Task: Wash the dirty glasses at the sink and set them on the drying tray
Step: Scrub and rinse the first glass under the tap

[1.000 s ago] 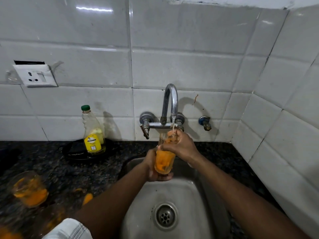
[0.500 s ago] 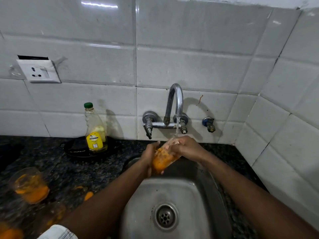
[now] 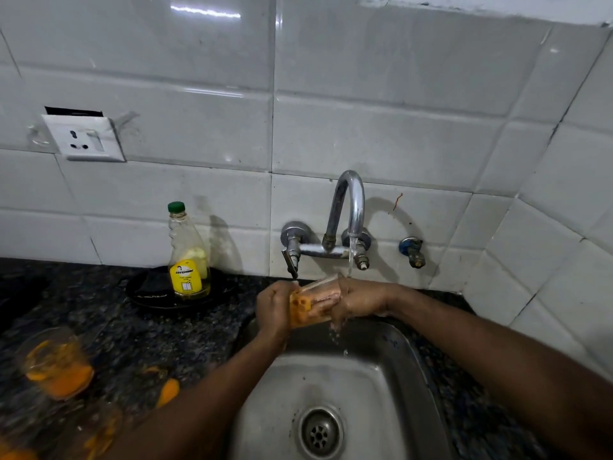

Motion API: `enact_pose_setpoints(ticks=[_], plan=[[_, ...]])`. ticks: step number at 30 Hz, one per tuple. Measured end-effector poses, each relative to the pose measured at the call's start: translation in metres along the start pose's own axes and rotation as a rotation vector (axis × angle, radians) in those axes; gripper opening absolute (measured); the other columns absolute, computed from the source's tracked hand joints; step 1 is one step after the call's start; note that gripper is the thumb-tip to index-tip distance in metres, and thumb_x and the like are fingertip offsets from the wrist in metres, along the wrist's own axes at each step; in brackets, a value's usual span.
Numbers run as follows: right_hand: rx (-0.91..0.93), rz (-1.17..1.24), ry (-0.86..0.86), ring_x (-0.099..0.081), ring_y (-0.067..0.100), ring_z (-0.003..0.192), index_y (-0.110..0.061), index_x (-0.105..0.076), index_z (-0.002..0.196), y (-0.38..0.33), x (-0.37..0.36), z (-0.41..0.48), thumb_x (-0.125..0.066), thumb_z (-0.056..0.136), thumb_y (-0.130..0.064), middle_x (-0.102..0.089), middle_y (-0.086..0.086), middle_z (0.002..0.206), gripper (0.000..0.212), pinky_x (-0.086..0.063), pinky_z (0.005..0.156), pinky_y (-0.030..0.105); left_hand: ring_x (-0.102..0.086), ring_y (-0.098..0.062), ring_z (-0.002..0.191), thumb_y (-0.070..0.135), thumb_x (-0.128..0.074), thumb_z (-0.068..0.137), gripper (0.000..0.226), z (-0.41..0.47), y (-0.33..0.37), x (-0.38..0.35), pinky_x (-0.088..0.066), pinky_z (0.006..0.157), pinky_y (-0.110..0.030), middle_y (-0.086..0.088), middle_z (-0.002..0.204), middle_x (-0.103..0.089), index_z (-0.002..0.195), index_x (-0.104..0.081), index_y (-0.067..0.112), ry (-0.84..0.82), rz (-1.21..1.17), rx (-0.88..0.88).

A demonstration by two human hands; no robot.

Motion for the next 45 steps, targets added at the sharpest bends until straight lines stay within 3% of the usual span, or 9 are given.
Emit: enact_pose_setpoints(ticks=[6,13,16,18,23,29,33,39,45], plan=[[0.075,-0.414,-0.067,-0.061,0.022,0.107,-0.025,-0.049,0.135,-0.002,-0.016,0.0,-0.059,0.081,0.004,-0.058,-0.002,0.114,0.063,-0.056,0.085,0.034,-0.061,-0.024,0.053,0.029,-0.048,0.096,0.031,0.001,-0.005,0.001,-0.047,0.041,-0.027,-0.015,0.073,-0.069,0.095,-0.065,0.004,-0.21,0.236,0.391],[0.008,-0.102,-0.073,-0.062,0.017,0.098,-0.026,-0.056,0.121,0.007,-0.009,-0.001,-0.058,0.078,0.01,-0.059,-0.01,0.101,0.056,-0.056,0.087,0.034,-0.059,-0.019,0.058,0.011,-0.062,0.093,0.025,-0.007,0.008,0.003,-0.045,0.045,-0.022,-0.006,0.064,-0.062,0.069,-0.067,0.004,-0.076,0.09,-0.175],[0.002,-0.198,-0.084,-0.06,-0.004,0.082,-0.015,-0.054,0.135,0.001,-0.01,-0.003,-0.056,0.081,0.011,-0.057,-0.013,0.099,0.06,-0.05,0.07,0.009,-0.057,-0.025,0.053,0.024,-0.061,0.087,0.028,0.0,0.0,0.001,-0.042,0.042,-0.024,-0.008,0.06,-0.063,0.067,-0.067,0.006,-0.008,0.15,0.081],[0.036,-0.227,-0.059,-0.063,0.005,0.09,-0.013,-0.056,0.133,0.009,-0.01,-0.004,-0.056,0.078,0.012,-0.062,0.0,0.111,0.06,-0.054,0.076,0.018,-0.062,-0.027,0.052,0.028,-0.06,0.091,0.029,-0.003,-0.003,-0.004,-0.044,0.04,-0.026,-0.016,0.07,-0.069,0.081,-0.069,0.003,-0.114,0.166,0.264],[-0.025,-0.051,0.04,-0.062,0.035,0.105,-0.012,-0.058,0.125,0.022,-0.003,-0.002,-0.067,0.068,0.006,-0.063,0.014,0.12,0.06,-0.055,0.073,0.033,-0.058,-0.015,0.062,0.034,-0.059,0.081,0.031,-0.012,0.019,0.004,-0.044,0.056,-0.026,-0.004,0.064,-0.065,0.072,-0.07,0.006,0.109,0.101,-0.43],[0.11,-0.346,0.022,-0.064,0.022,0.106,-0.036,-0.046,0.138,0.012,-0.017,-0.002,-0.056,0.076,0.0,-0.061,0.005,0.126,0.073,-0.057,0.089,0.038,-0.061,-0.028,0.059,0.033,-0.06,0.091,0.033,0.004,0.02,-0.003,-0.041,0.038,-0.025,-0.014,0.079,-0.07,0.085,-0.069,0.003,-0.089,0.292,0.12],[0.068,-0.275,0.081,-0.063,0.031,0.105,-0.019,-0.056,0.128,0.015,-0.011,-0.003,-0.066,0.061,-0.011,-0.063,0.01,0.12,0.068,-0.057,0.077,0.039,-0.064,-0.041,0.069,0.03,-0.066,0.091,0.028,-0.003,0.043,0.001,-0.059,0.057,-0.04,-0.017,0.073,-0.065,0.078,-0.068,0.006,-0.154,0.194,-0.384],[0.117,-0.387,0.062,-0.058,0.026,0.113,-0.025,-0.05,0.139,0.006,-0.012,-0.004,-0.055,0.083,0.004,-0.059,0.009,0.125,0.064,-0.053,0.096,0.039,-0.056,-0.024,0.049,0.033,-0.053,0.095,0.032,-0.003,0.019,-0.003,-0.038,0.043,-0.025,-0.013,0.072,-0.067,0.094,-0.066,0.004,-0.27,0.307,0.276],[0.061,-0.318,0.038,-0.063,0.025,0.105,-0.021,-0.052,0.137,0.004,0.0,-0.005,-0.061,0.074,0.005,-0.062,0.01,0.121,0.068,-0.057,0.089,0.039,-0.061,-0.022,0.062,0.018,-0.059,0.097,0.027,-0.004,0.032,-0.001,-0.047,0.054,-0.028,-0.005,0.067,-0.066,0.072,-0.067,0.012,-0.075,0.247,-0.242]])
Point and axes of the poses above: each hand's wrist, its own z-axis towards the middle knuckle, its own x-axis out of the back of the hand, y = z × x, the point moved 5 cm from there along z, towards the middle knuckle
